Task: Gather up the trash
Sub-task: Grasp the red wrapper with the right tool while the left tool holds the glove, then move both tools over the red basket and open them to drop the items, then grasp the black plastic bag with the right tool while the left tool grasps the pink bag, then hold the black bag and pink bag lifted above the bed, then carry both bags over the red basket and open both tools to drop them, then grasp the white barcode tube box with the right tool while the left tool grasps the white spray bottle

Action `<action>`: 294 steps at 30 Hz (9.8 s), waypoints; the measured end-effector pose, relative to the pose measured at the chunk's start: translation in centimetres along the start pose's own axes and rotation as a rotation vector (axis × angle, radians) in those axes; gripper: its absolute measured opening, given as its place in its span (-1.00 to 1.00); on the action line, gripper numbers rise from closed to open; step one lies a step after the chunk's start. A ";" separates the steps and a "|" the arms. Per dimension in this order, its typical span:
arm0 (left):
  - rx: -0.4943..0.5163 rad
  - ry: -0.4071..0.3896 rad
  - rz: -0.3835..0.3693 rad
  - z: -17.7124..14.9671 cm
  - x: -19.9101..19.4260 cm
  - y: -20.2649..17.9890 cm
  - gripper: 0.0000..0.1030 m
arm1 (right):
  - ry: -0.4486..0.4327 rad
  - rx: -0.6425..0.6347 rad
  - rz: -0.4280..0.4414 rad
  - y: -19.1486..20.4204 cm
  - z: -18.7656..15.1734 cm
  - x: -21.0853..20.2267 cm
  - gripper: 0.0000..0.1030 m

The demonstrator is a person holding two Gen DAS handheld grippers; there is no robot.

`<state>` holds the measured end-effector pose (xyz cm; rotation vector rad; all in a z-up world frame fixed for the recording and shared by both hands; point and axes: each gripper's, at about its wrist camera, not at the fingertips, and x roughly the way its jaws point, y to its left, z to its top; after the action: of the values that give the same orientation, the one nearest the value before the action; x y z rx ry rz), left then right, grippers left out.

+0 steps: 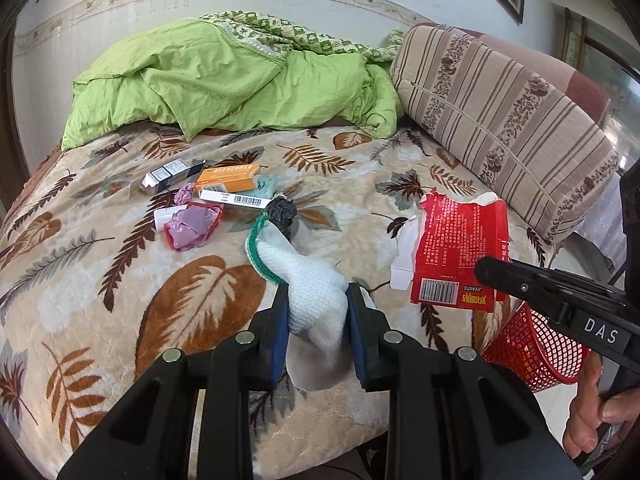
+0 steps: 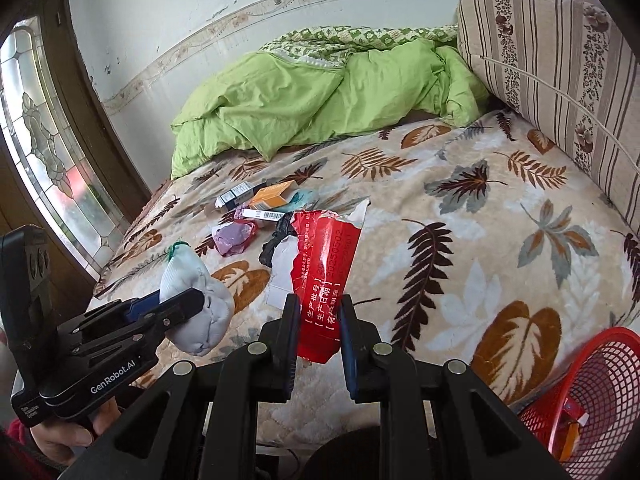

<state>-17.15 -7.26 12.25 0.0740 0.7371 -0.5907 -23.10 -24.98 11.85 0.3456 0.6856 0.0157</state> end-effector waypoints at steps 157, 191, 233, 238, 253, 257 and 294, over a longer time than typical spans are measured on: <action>-0.127 -0.094 0.327 -0.4 2.4 6.3 -0.21 | -0.071 -0.104 0.009 4.3 1.7 9.6 -0.32; -0.083 -0.082 0.382 -0.3 3.6 6.7 -0.20 | -0.059 -0.115 0.035 4.6 1.5 9.9 -0.32; -0.124 -0.117 0.297 -0.2 2.2 7.9 -0.21 | -0.077 -0.090 0.077 4.6 1.6 8.9 -0.32; -0.032 -0.126 0.167 0.2 2.1 4.4 -0.20 | -0.080 -0.023 0.080 1.5 0.4 5.1 -0.32; 0.252 0.017 -0.392 1.4 2.2 -17.5 -0.19 | -0.181 0.267 -0.252 -15.6 -4.2 -13.6 -0.32; 0.299 0.086 -0.490 0.9 3.6 -23.8 -0.18 | -0.178 0.348 -0.337 -19.1 -5.7 -16.5 -0.32; -0.155 -0.016 0.110 3.8 4.6 8.0 0.31 | 0.063 -0.224 0.050 -0.9 2.4 6.0 0.07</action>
<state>-7.90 -3.79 10.96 -0.0330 0.7563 -0.4275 -17.02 -25.81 9.56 0.1475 0.7294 0.1507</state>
